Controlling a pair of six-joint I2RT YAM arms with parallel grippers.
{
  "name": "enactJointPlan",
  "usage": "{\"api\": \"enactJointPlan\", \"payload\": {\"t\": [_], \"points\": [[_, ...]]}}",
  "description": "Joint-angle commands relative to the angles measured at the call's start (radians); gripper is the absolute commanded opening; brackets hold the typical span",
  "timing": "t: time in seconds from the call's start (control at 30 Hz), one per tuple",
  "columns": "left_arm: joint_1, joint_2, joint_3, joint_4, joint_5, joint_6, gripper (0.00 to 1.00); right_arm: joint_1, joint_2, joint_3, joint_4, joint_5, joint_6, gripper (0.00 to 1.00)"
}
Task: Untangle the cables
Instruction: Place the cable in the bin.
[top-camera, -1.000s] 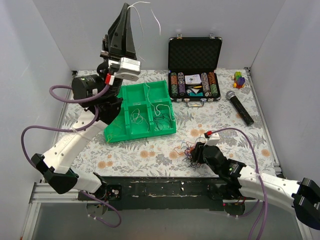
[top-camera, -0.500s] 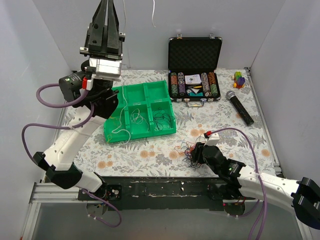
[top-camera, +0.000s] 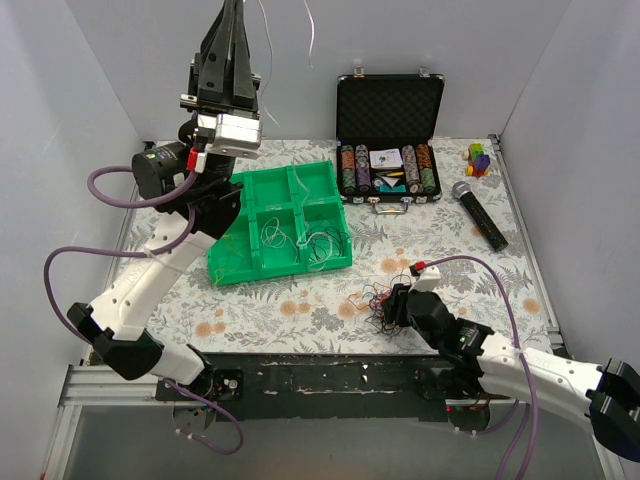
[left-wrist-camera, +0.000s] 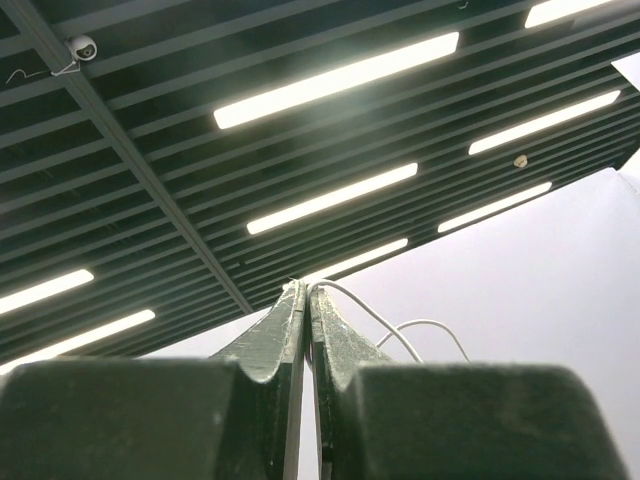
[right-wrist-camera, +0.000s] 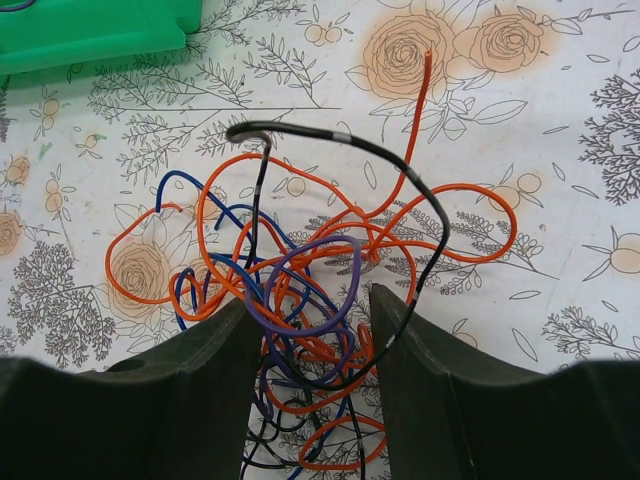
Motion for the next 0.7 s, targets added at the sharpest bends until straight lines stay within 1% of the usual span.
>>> {"api": "enactJointPlan", "payload": {"t": [0.0,0.33,0.53,0.67], "points": [[0.017,-0.039,-0.004,0.013,-0.025,-0.010,0.00,0.006,-0.020,-0.008,0.006,0.023,0.009,0.55],[0.024,-0.010,0.033,0.033,-0.018,-0.027,0.00,0.006,-0.020,-0.011,0.006,0.026,0.014,0.55],[0.045,-0.024,-0.030,0.059,-0.035,-0.029,0.00,0.006,-0.023,-0.013,0.006,0.027,0.015,0.55],[0.103,-0.027,-0.079,0.085,-0.048,-0.032,0.00,0.006,-0.028,-0.016,0.006,0.027,0.014,0.55]]}}
